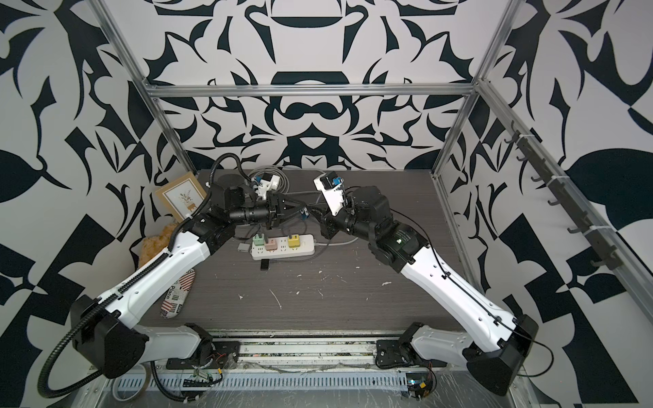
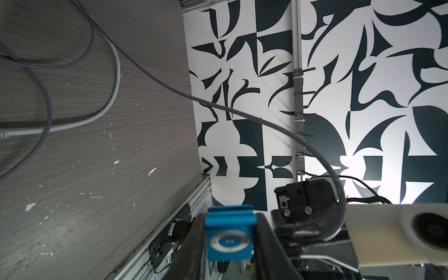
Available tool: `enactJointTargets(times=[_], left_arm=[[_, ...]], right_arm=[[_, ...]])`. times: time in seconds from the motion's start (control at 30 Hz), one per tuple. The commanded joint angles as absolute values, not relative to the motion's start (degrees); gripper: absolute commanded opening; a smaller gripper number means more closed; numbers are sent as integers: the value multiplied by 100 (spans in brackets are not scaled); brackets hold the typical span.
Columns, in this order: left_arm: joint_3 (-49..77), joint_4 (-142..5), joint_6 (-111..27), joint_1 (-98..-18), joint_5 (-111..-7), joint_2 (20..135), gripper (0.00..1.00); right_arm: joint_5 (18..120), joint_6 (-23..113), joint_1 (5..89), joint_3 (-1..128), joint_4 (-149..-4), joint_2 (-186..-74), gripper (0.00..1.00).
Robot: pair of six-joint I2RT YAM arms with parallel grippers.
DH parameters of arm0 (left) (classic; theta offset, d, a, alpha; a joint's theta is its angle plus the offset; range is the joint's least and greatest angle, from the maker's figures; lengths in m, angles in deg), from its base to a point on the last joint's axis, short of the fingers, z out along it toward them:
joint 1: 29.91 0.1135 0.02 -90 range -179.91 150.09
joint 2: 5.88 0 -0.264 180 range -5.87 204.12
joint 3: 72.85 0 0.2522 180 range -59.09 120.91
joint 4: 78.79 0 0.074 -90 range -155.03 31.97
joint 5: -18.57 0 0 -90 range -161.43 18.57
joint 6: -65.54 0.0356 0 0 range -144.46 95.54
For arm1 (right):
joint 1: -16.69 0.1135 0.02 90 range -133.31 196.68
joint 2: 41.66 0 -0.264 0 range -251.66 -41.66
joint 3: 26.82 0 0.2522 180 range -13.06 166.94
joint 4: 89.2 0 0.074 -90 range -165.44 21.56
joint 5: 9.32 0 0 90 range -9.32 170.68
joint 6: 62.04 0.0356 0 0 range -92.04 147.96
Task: Charge mp3
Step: Insert the charging cable into the MP3 player.
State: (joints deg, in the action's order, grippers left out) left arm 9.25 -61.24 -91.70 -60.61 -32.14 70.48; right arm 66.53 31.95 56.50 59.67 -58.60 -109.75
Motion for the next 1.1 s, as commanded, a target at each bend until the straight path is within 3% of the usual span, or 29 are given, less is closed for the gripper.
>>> enactJointTargets(times=[0.0, 1.07], left_arm=[[1253, -7031, -9233, -6035, -2733, 6848, 0], [2645, -6120, -8535, -6574, -3029, 7226, 0]], right_arm=[[6911, 2700, 5624, 5976, -4290, -11307, 0], [6767, 3387, 5747, 5796, -4138, -12360, 0]])
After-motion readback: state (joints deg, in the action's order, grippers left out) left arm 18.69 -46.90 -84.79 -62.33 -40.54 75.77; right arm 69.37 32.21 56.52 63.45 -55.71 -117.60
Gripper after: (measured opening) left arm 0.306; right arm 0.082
